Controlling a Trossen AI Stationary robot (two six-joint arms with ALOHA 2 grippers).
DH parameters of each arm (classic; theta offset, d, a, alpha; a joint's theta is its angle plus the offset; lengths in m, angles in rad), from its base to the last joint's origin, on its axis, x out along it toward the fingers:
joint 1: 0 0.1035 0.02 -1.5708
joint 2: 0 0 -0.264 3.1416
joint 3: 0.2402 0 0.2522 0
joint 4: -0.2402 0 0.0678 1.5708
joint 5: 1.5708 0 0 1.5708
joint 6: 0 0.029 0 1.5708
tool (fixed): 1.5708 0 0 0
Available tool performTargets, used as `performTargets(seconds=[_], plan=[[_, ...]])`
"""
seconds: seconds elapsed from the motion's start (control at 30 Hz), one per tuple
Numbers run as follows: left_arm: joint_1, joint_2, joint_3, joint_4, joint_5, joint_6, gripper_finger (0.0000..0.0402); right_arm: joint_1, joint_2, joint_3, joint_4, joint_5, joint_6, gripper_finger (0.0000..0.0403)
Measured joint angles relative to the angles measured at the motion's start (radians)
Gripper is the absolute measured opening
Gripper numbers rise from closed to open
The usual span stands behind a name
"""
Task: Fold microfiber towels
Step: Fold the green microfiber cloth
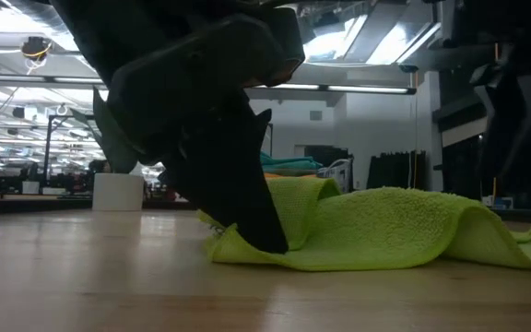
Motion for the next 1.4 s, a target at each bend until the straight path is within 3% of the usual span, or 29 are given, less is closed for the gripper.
performTargets(seconds=[0.13,0.3,1.4], plan=[[-0.003,0.0,-0.001,0.0,-0.001,0.001,0.0135,-0.034,0.0,0.0,0.045,-0.005,-0.031,0.0211],[-0.003,0.001,-0.001,0.0,0.0,0.001,0.0135,-0.093,0.0,0.0,0.049,-0.092,-0.064,0.0211],[-0.006,0.005,-0.003,0.01,-0.048,-0.003,0.0135,-0.126,0.0,0.0,0.079,-0.078,-0.085,0.0211]])
